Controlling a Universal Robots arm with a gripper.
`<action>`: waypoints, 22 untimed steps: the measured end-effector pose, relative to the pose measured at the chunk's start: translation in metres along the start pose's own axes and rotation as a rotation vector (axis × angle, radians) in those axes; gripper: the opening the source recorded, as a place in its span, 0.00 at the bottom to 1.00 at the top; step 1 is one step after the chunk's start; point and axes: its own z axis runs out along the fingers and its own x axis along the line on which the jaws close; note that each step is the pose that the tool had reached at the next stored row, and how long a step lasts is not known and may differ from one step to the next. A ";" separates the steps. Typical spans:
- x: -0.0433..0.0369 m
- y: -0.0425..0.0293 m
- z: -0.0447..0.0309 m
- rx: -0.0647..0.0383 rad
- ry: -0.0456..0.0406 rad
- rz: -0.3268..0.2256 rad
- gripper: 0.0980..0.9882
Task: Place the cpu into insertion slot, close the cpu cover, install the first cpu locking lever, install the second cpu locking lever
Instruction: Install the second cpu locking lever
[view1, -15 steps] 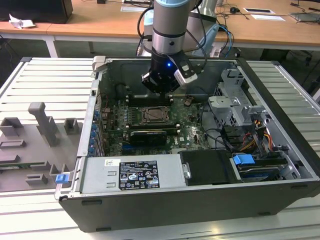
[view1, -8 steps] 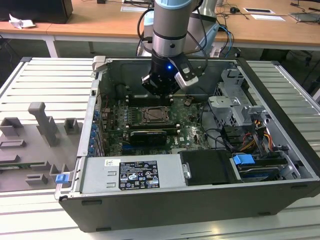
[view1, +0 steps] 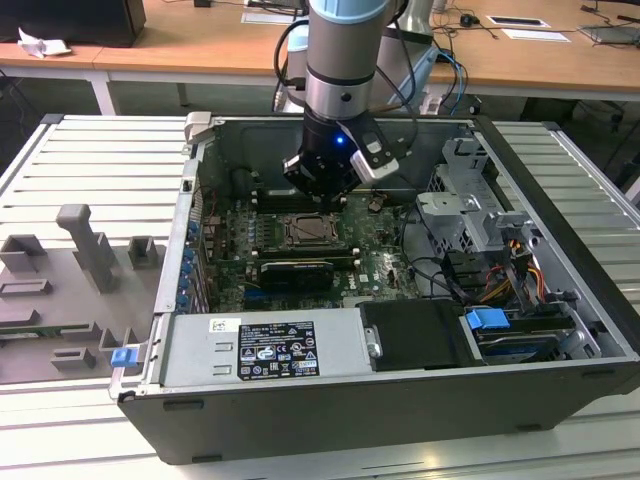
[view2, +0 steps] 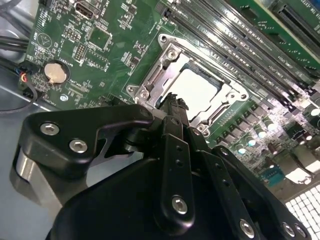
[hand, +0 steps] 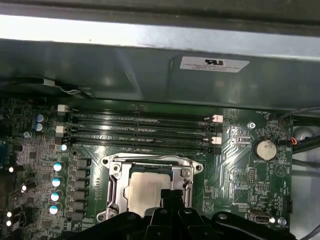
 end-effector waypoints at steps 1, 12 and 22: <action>0.0000 -0.0002 -0.0007 0.000 0.0000 0.000 0.01; 0.0008 -0.0115 -0.0016 0.000 -0.0001 0.000 0.01; 0.0013 -0.0185 -0.0047 -0.001 0.0000 0.000 0.01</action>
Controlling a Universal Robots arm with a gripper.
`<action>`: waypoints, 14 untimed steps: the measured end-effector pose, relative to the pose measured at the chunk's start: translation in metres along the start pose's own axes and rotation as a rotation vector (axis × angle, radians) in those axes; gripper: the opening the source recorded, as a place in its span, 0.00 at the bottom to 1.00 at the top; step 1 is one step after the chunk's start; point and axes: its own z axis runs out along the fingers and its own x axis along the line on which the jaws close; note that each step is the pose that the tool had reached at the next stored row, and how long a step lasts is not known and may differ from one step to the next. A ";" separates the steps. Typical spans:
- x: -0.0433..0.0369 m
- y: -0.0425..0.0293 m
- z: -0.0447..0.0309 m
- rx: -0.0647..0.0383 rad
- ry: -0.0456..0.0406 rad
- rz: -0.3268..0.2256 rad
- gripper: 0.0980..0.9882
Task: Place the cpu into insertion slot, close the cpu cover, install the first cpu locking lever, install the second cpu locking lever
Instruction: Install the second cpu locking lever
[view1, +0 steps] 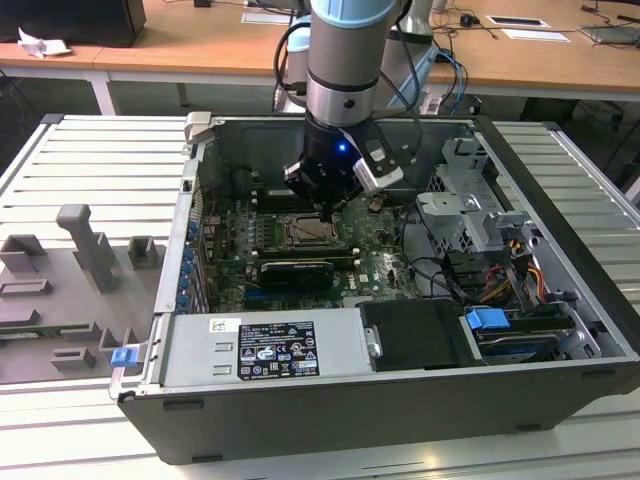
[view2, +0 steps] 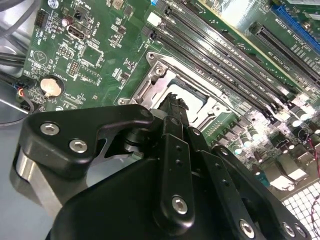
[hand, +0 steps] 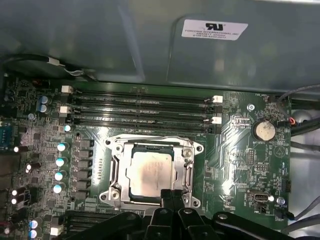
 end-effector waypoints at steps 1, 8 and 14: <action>0.0000 -0.0002 -0.0015 0.000 0.0001 0.000 0.01; 0.0022 -0.0154 -0.0024 -0.004 -0.0001 0.000 0.01; 0.0043 -0.0336 -0.0031 -0.024 -0.0014 0.000 0.01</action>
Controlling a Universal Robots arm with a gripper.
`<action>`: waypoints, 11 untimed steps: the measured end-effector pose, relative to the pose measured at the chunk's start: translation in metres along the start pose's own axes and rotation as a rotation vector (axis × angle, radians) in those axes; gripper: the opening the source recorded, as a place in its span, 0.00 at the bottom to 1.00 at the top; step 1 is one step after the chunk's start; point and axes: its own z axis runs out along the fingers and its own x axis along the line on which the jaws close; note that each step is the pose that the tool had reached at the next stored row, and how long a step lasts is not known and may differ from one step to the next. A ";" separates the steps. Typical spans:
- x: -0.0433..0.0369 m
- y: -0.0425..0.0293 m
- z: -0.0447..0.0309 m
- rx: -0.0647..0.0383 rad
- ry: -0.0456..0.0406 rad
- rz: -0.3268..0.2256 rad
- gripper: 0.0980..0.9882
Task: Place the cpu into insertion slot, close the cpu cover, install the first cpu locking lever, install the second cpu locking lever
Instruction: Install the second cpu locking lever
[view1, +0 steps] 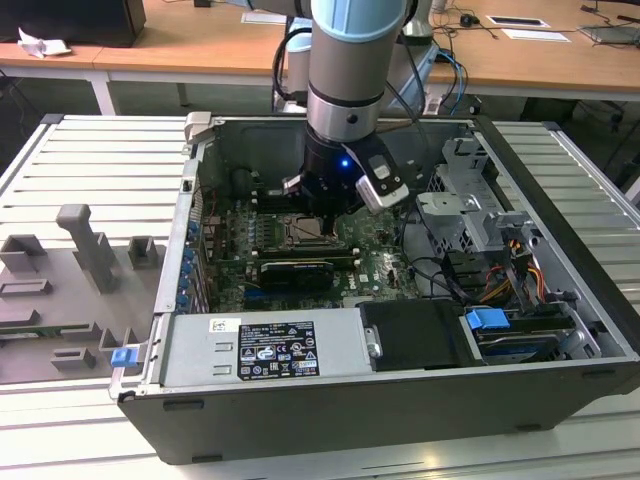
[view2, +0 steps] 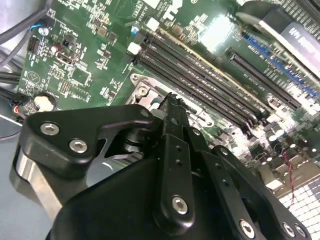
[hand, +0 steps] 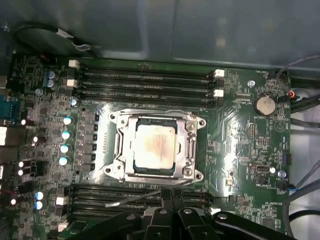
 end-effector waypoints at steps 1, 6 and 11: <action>0.0003 -0.0013 -0.0001 -0.002 0.0000 0.000 0.01; 0.0102 -0.0069 -0.0006 -0.038 -0.0025 0.000 0.01; 0.0312 -0.0078 0.0072 -0.042 -0.0016 -0.011 0.01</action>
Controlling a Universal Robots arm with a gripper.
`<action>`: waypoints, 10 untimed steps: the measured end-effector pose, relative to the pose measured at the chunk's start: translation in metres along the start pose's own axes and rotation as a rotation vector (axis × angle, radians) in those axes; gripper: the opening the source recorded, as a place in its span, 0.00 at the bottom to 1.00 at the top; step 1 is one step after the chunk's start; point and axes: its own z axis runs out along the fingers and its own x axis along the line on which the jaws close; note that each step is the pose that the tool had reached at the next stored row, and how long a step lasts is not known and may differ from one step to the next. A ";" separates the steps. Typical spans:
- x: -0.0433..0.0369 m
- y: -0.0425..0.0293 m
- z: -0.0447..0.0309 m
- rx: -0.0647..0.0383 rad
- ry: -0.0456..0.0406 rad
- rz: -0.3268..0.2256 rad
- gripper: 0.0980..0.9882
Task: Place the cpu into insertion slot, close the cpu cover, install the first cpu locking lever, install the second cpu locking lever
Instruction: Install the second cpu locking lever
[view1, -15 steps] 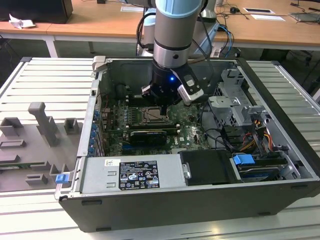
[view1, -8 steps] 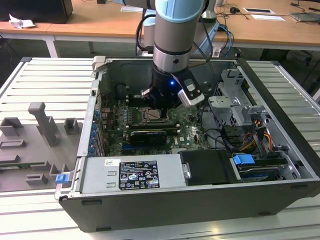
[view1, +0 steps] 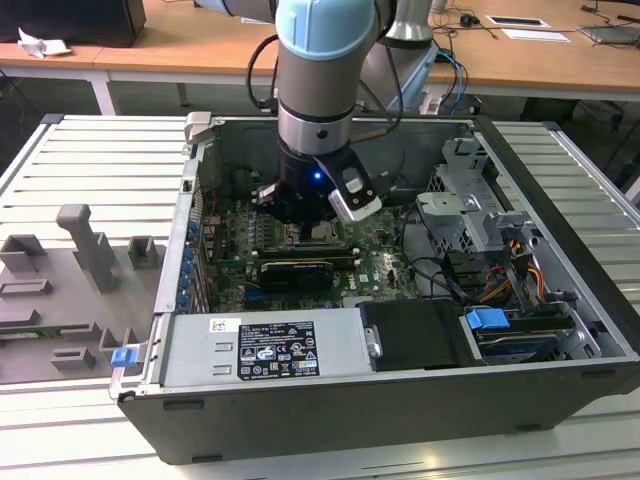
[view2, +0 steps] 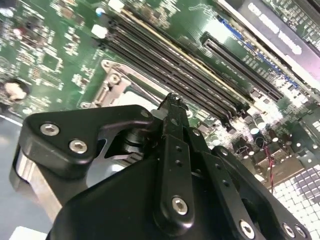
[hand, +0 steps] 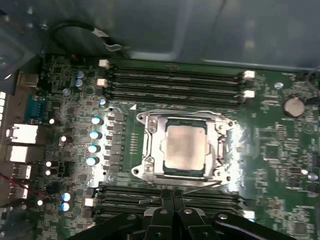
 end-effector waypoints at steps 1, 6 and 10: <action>0.0018 -0.0002 0.0025 0.000 0.0004 -0.003 0.01; 0.0041 -0.0010 0.0099 0.000 0.0012 -0.008 0.01; 0.0048 -0.0011 0.0100 -0.001 0.0010 -0.008 0.01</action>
